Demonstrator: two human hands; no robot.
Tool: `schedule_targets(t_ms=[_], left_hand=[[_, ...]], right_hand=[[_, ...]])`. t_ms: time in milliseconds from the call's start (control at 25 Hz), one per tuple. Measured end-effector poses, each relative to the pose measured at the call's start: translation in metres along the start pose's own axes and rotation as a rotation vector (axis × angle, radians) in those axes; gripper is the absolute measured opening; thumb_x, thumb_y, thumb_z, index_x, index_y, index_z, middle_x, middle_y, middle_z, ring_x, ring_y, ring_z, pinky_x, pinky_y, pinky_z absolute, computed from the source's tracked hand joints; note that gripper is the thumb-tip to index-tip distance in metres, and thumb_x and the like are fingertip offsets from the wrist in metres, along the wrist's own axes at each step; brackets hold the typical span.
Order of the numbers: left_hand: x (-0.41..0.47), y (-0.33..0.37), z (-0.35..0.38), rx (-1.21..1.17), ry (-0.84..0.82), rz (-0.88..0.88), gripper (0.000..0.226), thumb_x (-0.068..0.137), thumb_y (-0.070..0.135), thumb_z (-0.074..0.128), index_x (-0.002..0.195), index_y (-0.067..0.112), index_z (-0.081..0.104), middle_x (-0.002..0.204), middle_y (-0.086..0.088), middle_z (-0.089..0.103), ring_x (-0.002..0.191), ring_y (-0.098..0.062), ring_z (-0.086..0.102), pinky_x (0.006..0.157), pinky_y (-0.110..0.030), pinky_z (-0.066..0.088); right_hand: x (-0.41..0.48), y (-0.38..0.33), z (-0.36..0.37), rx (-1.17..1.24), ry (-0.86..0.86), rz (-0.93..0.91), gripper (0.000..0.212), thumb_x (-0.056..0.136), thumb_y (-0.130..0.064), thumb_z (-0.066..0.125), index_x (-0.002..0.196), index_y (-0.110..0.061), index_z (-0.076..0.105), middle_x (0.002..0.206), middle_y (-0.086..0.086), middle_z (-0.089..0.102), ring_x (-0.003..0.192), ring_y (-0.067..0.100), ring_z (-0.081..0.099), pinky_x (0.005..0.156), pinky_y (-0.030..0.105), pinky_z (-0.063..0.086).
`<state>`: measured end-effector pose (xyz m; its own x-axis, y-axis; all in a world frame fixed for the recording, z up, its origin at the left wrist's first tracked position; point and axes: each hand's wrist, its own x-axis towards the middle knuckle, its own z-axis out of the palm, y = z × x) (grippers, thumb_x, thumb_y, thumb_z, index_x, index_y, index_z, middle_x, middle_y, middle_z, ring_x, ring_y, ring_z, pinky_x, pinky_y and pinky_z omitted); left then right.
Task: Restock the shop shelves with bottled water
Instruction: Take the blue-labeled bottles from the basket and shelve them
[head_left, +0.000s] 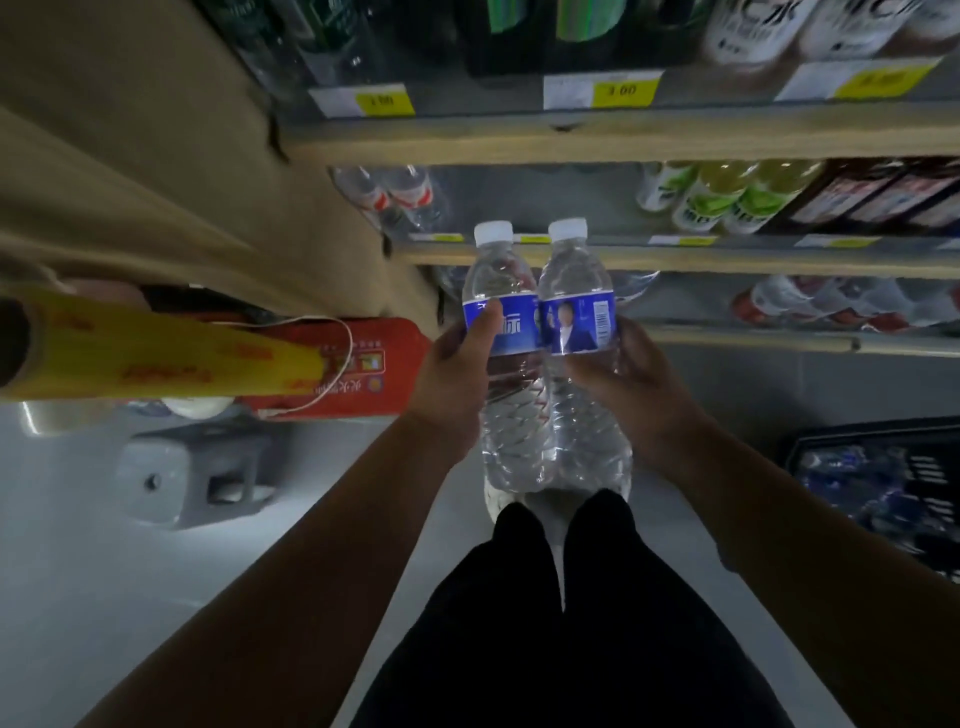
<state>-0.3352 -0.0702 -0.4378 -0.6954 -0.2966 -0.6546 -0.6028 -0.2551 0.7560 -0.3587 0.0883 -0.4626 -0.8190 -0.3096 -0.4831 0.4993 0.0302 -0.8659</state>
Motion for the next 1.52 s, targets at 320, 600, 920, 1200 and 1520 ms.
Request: schedule_targets(t_ms=[320,600,920,1200,1520], left_hand=[[0.055,-0.04,0.031,-0.044,0.1,-0.016,0.02,0.093,0.034,0.063,0.086,0.017,0.071,0.086,-0.005,0.074,0.075,-0.019,0.07,0.074,-0.033,0.055],[0.118,-0.057,0.051,-0.041,0.054,0.002,0.024,0.098,0.035,0.053,0.099,0.016,0.067,0.064,0.007,0.072,0.057,-0.006,0.068,0.05,-0.017,0.05],[0.191,-0.059,0.062,0.034,0.003,0.103,0.026,0.095,0.039,0.057,0.094,0.015,0.067,0.075,-0.002,0.069,0.063,-0.012,0.065,0.06,-0.02,0.052],[0.241,-0.052,0.069,-0.076,0.021,0.216,0.025,0.096,0.034,0.058,0.096,0.011,0.067,0.1,-0.023,0.072,0.093,-0.041,0.069,0.08,-0.047,0.058],[0.262,-0.045,0.069,-0.273,0.014,0.195,0.029,0.099,0.031,0.052,0.109,0.006,0.066,0.108,-0.019,0.072,0.093,-0.033,0.071,0.084,-0.048,0.058]], right_hand=[[0.054,0.056,-0.037,-0.01,0.029,0.036,0.024,0.082,0.0,0.071,0.093,-0.021,0.065,0.079,-0.015,0.072,0.075,-0.003,0.063,0.07,0.016,0.047],[0.115,0.084,-0.051,0.028,0.057,-0.03,0.022,0.076,-0.01,0.065,0.093,-0.024,0.061,0.074,-0.018,0.071,0.068,-0.006,0.062,0.06,0.011,0.047],[0.185,0.098,-0.068,-0.03,0.023,-0.122,0.048,0.073,-0.017,0.072,0.119,-0.01,0.057,0.1,0.004,0.071,0.092,0.026,0.066,0.078,0.041,0.053],[0.246,0.09,-0.073,-0.141,0.014,-0.255,0.056,0.069,-0.015,0.08,0.118,-0.005,0.055,0.106,0.014,0.07,0.094,0.032,0.068,0.079,0.048,0.057],[0.276,0.05,-0.075,-0.61,-0.028,-0.447,0.076,0.067,-0.016,0.087,0.13,-0.016,0.045,0.118,-0.013,0.061,0.103,-0.01,0.059,0.078,0.004,0.045]])
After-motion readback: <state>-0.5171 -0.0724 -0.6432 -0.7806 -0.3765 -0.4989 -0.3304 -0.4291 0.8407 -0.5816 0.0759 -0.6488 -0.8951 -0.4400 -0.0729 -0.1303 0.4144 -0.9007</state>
